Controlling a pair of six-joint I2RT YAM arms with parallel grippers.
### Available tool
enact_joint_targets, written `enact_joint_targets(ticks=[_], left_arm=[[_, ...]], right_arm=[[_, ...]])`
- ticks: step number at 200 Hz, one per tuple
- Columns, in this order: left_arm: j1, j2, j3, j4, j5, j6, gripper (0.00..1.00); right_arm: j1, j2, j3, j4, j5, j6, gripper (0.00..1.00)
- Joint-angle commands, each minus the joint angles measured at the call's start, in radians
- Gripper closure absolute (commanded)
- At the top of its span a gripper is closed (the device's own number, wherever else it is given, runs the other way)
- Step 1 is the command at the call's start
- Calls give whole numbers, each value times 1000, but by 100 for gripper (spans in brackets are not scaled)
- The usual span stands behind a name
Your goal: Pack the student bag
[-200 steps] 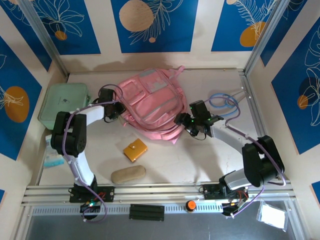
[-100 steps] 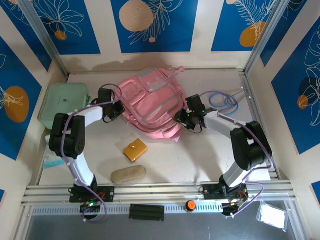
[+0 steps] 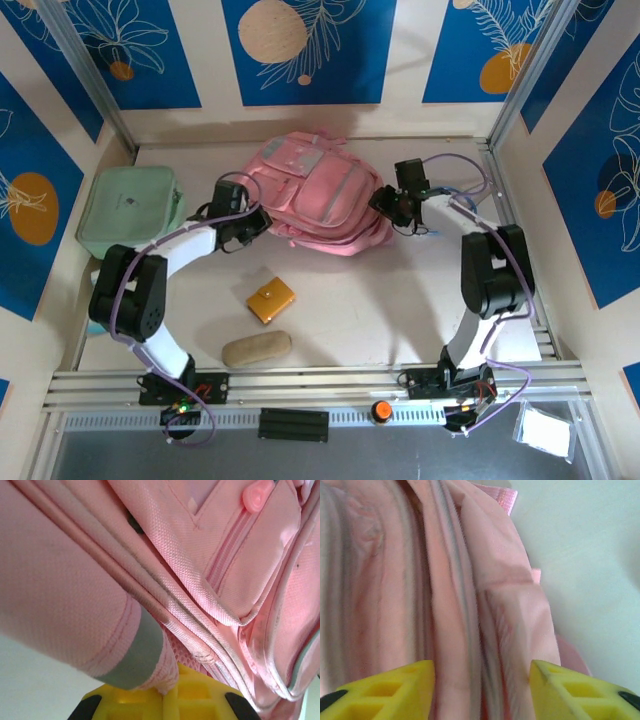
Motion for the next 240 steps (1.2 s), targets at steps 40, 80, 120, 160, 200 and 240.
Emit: enact_joint_targets(ticks=[40,80,120,160,200,240], left_arm=[[-57,-28,40,156,57,-70,100],[-75,-43,53,144,47,-45,100],[-78,-61,45,140,60,-40,100],[-80,-80,43,130,81,-32,100],[-80,-86,45,121,100,-23,100],[-80,-89,49,112,116,-14,100]], right_arm=[[187,-296,-100,-155,118,-67,44],[496,-277,-134,-47,178,-153,56],[611,-113,-27,-29,213,-205,66],[619,3,51,-12,259,-182,68],[608,106,154,-57,354,-141,68],[586,186,254,-154,444,-70,69]])
